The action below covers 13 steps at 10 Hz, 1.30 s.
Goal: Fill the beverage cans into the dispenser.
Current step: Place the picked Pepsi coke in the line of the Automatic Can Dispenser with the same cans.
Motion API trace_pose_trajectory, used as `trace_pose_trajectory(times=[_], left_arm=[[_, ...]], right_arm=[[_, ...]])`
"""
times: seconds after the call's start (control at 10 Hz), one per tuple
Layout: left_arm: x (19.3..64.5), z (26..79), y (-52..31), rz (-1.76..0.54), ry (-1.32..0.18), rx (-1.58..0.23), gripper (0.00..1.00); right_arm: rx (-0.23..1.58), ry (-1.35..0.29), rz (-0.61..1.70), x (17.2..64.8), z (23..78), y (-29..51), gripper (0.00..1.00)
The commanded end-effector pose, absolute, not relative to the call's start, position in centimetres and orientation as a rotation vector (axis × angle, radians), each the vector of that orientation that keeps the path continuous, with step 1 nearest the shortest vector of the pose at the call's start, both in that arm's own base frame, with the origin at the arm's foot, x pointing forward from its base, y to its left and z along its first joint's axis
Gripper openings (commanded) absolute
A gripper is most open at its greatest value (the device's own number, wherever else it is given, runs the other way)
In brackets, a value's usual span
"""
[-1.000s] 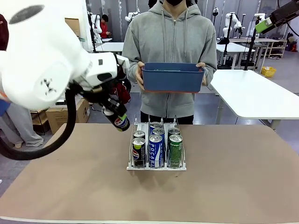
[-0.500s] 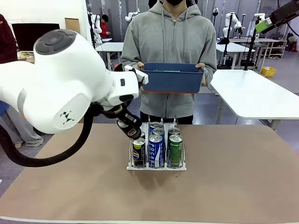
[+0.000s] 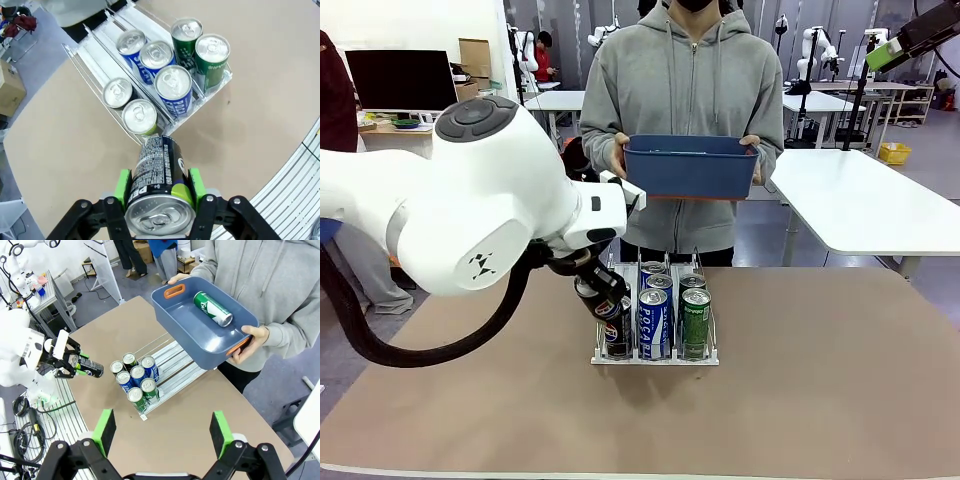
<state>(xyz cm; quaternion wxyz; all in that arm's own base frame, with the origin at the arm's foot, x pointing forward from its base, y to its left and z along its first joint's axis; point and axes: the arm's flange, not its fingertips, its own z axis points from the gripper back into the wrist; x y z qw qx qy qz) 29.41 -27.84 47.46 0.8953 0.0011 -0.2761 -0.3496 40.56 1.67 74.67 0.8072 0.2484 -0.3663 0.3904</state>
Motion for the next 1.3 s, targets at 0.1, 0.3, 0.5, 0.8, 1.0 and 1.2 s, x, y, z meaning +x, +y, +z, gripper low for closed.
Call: trace_pose_trajectory(times=[0.1,0.3,0.5,0.8,1.0,1.2], left_arm=[[29.4,47.5,-27.8,-0.725,-0.572,0.002,0.58],[29.5,46.4,-27.9,-0.755,-0.520,-0.008,0.58],[30.2,45.8,-28.8,-0.647,-0.564,0.064,0.58],[31.6,44.6,-29.7,-0.618,-0.568,0.084,0.58],[32.1,43.7,-30.3,-0.609,-0.544,0.074,0.58],[33.3,42.9,-30.4,-0.605,-0.532,0.079,0.58]], right_arm=[[0.532,-0.783,0.834,40.5,74.6,1.7,1.00],[0.532,-0.783,0.834,40.5,74.6,1.7,1.00],[0.532,-0.783,0.834,40.5,74.6,1.7,1.00],[0.532,-0.783,0.834,40.5,74.6,1.7,1.00],[0.532,-0.783,0.834,40.5,74.6,1.7,1.00],[0.532,-0.783,0.834,40.5,74.6,1.7,1.00]])
